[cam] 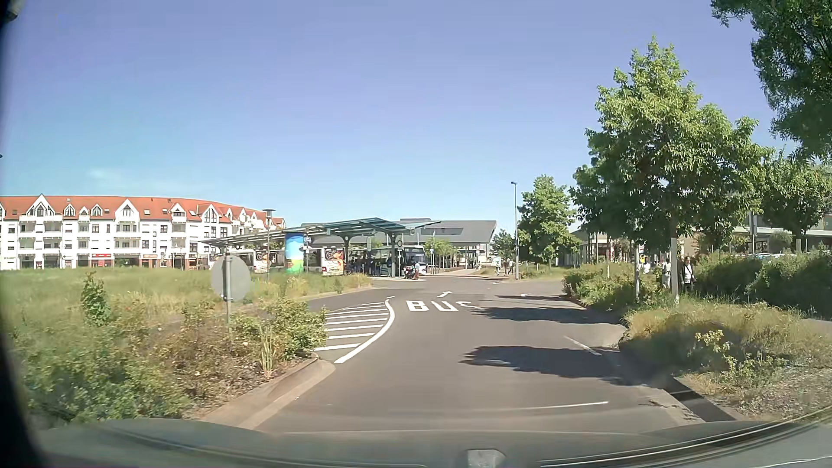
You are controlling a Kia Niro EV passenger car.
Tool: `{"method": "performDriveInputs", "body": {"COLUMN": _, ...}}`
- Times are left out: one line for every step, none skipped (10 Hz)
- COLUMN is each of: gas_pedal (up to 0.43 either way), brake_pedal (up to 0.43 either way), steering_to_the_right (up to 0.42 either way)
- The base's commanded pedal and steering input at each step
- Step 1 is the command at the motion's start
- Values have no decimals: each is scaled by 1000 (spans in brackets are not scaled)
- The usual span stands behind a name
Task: Follow the waypoints while adhering to traffic rules and regulations
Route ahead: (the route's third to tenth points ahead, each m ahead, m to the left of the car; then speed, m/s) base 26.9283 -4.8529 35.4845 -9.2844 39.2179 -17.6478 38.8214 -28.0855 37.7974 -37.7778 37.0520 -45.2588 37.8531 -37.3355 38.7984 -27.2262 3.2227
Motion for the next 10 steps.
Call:
{"method": "performDriveInputs", "body": {"gas_pedal": 0, "brake_pedal": 30, "steering_to_the_right": 111}}
{"method": "performDriveInputs", "body": {"gas_pedal": 0, "brake_pedal": 30, "steering_to_the_right": 92}}
{"method": "performDriveInputs", "body": {"gas_pedal": 0, "brake_pedal": 30, "steering_to_the_right": 76}}
{"method": "performDriveInputs", "body": {"gas_pedal": 0, "brake_pedal": 30, "steering_to_the_right": 63}}
{"method": "performDriveInputs", "body": {"gas_pedal": 0, "brake_pedal": 30, "steering_to_the_right": 55}}
{"method": "performDriveInputs", "body": {"gas_pedal": 0, "brake_pedal": 30, "steering_to_the_right": 52}}
{"method": "performDriveInputs", "body": {"gas_pedal": 0, "brake_pedal": 30, "steering_to_the_right": 52}}
{"method": "performDriveInputs", "body": {"gas_pedal": 0, "brake_pedal": 30, "steering_to_the_right": 50}}
{"method": "performDriveInputs", "body": {"gas_pedal": 0, "brake_pedal": 30, "steering_to_the_right": 50}}
{"method": "performDriveInputs", "body": {"gas_pedal": 0, "brake_pedal": 30, "steering_to_the_right": 50}}
